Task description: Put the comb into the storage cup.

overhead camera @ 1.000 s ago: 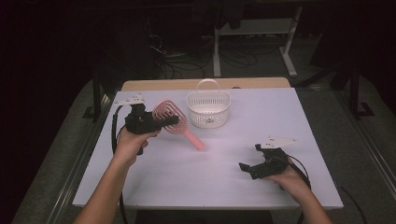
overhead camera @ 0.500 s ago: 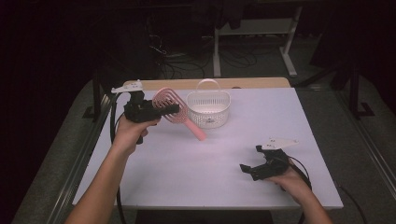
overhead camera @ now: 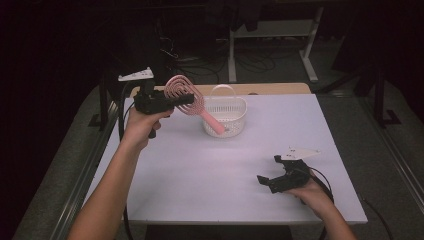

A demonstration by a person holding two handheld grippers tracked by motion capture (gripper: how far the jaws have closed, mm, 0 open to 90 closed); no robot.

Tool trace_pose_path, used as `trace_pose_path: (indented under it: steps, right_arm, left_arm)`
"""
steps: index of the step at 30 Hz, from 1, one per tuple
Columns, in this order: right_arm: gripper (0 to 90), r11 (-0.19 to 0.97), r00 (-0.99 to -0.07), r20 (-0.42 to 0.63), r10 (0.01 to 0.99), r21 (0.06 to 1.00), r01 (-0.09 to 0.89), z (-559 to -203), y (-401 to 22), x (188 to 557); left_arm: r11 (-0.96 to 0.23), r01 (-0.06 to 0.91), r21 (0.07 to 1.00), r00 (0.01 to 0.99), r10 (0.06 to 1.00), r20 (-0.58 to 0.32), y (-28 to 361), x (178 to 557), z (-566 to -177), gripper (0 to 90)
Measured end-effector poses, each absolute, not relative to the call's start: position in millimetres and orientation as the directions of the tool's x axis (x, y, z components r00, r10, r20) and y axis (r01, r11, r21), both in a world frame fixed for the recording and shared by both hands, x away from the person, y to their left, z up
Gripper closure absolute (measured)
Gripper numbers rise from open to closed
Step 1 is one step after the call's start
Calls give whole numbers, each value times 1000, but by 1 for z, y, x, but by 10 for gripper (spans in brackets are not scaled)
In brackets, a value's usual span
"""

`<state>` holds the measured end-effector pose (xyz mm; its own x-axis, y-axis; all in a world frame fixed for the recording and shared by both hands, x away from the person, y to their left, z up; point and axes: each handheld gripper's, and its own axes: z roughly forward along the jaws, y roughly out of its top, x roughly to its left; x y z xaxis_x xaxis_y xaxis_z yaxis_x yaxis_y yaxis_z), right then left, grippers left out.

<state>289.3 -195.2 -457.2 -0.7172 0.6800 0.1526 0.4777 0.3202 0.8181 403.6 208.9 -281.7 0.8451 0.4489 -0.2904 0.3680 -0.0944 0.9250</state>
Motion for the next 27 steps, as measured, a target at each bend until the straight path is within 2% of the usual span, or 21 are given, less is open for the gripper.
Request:
trace_pose_path:
  steps: [27]
  right_arm:
    - [0,326,-721,149,677,818,475,-457,-195,289]
  left_arm:
    - [-54,331,942,843,465,-270,182,443,-282,645]
